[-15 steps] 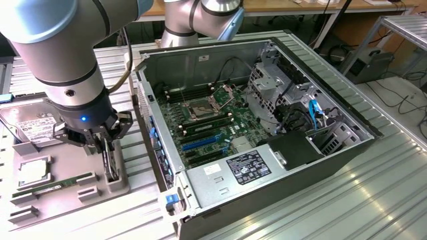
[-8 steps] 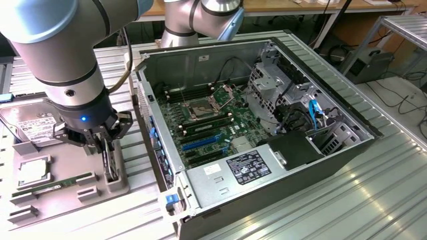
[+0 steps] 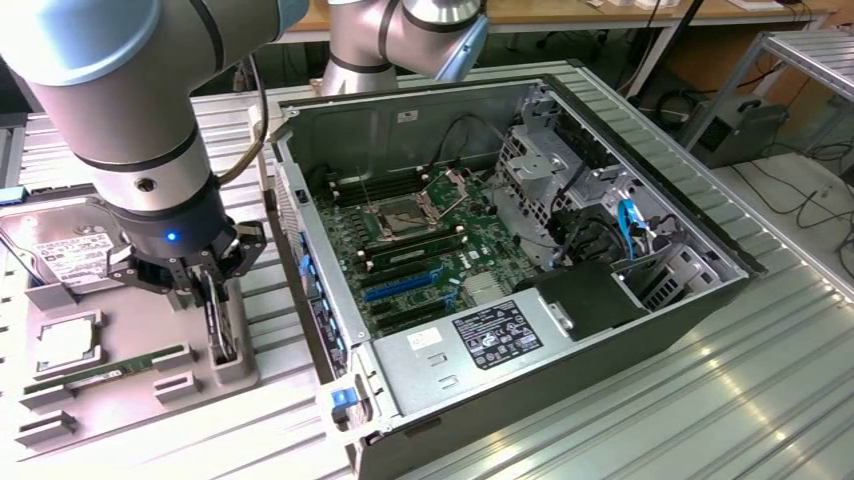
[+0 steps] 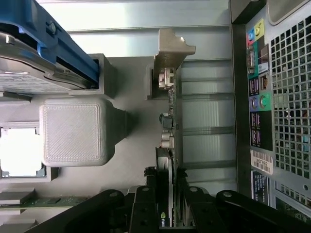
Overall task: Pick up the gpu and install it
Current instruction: 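Pick up the gpu and move the gpu toward the slot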
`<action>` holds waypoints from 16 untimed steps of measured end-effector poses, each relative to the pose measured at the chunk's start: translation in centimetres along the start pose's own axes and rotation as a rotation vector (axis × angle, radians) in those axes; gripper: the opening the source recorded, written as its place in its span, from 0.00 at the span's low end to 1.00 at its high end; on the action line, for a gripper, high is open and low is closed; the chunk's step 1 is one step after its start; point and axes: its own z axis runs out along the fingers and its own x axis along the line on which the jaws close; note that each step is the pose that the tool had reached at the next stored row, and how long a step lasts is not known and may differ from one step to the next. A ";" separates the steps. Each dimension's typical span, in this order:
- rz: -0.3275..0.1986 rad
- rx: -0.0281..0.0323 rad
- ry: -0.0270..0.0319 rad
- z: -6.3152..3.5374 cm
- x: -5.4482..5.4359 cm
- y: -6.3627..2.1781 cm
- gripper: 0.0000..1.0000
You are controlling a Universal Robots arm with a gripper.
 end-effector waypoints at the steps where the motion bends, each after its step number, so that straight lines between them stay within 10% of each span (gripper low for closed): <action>1: -0.011 -0.0002 0.0012 -0.01 0.0 0.00 0.26; 16: -0.036 -0.0005 0.0111 -1.90 -0.2 0.13 0.26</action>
